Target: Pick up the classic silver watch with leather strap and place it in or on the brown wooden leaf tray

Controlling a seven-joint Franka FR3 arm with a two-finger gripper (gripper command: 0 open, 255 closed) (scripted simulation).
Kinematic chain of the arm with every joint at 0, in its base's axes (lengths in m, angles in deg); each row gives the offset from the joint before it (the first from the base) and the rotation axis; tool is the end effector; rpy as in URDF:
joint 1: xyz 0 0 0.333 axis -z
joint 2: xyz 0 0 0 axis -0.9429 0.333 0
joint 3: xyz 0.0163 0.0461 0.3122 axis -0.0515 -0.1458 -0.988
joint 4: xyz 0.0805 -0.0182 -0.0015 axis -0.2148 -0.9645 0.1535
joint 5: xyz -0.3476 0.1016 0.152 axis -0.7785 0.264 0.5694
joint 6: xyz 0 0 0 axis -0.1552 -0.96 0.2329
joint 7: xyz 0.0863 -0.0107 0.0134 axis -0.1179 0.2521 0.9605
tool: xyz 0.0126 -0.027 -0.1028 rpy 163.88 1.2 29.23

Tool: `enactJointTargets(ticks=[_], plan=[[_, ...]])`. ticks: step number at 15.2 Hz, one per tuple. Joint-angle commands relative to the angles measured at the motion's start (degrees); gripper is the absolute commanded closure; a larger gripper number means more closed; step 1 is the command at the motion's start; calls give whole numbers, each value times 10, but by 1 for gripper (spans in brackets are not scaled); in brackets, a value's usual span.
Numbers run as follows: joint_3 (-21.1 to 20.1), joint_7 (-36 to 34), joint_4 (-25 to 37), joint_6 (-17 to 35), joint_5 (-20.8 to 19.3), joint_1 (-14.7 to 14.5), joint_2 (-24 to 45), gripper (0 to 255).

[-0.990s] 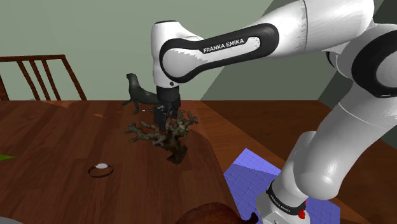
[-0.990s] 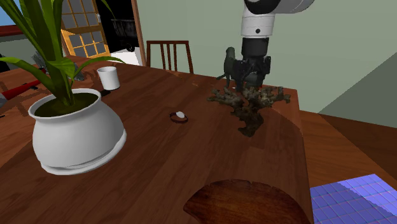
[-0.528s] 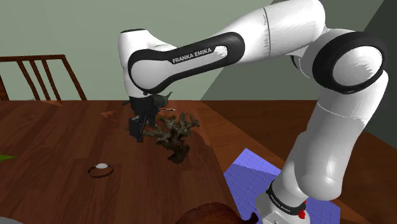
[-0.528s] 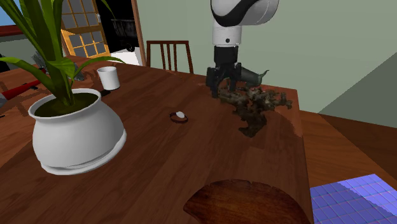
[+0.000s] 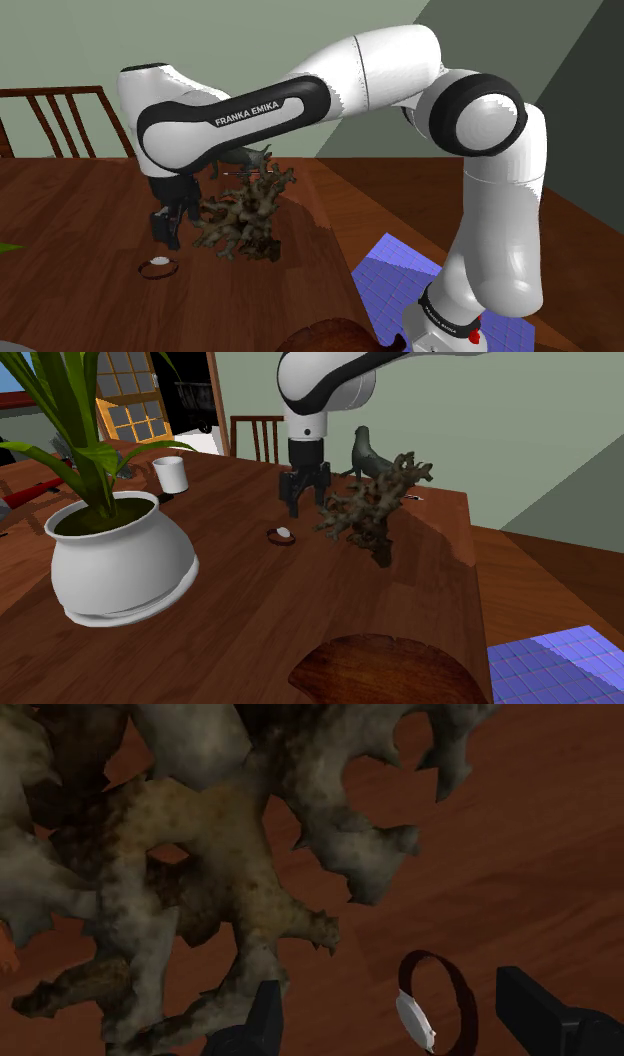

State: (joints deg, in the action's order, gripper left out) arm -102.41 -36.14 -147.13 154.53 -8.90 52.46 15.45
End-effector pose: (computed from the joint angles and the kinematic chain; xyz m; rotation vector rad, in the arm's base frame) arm 0.5448 0.3766 0.3925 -2.9087 -1.0193 0.1645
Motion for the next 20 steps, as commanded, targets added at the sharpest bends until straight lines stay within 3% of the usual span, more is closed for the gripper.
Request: enactJointTargets(ticks=[1,10,17,18,20], plan=[[-5,2,46,-5,-13,-18,40,0],[-3,0,21,44,-21,-26,65,0],[-3,0,21,44,-21,-26,66,0],[-3,0,21,44,-21,-26,66,255],[-3,0,21,44,-21,-26,66,255]])
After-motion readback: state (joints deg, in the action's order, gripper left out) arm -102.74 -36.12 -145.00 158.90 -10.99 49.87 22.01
